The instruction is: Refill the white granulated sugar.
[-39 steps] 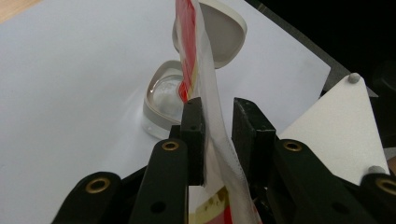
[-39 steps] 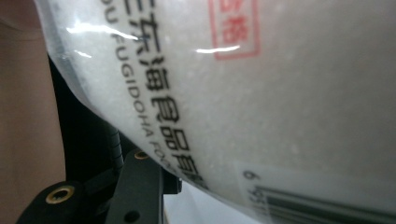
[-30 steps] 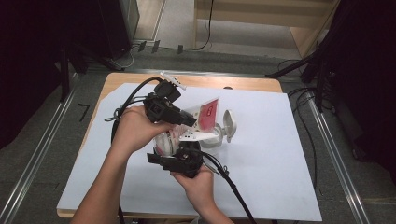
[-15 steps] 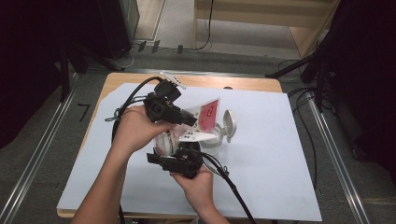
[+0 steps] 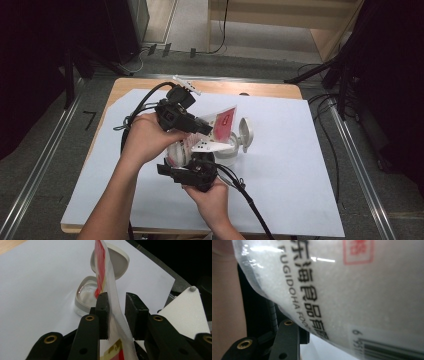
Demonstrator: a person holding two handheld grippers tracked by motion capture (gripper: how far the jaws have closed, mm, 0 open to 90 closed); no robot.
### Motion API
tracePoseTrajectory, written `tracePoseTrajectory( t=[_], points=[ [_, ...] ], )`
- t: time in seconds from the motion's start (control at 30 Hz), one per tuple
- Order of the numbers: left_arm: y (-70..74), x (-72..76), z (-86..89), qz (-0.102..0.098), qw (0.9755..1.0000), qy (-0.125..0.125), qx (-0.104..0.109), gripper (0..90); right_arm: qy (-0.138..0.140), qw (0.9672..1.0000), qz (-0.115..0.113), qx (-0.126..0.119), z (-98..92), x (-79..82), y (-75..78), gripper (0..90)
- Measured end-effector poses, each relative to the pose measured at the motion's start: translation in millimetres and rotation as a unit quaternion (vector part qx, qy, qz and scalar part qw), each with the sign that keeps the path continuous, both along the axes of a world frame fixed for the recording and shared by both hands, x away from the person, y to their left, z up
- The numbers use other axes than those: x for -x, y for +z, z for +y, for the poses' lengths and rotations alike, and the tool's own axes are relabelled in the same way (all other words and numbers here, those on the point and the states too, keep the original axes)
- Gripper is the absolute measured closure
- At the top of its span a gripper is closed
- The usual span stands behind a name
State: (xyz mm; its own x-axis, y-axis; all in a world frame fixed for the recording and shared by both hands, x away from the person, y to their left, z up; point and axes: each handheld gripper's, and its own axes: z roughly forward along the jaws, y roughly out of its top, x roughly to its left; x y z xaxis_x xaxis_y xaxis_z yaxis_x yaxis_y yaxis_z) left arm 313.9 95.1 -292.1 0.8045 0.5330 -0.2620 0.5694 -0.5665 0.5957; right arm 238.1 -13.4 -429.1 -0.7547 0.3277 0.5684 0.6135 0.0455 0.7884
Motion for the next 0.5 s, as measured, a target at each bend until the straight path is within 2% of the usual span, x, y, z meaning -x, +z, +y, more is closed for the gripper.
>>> tracePoseTrajectory(
  t=[0.5],
  points=[
    [2.4,0.2,-2.1,-0.006,1.0000,-0.004,-0.006,73.6,-0.002,0.9999,0.007,-0.008,-0.7,1.3,2.0,61.3]
  ],
)
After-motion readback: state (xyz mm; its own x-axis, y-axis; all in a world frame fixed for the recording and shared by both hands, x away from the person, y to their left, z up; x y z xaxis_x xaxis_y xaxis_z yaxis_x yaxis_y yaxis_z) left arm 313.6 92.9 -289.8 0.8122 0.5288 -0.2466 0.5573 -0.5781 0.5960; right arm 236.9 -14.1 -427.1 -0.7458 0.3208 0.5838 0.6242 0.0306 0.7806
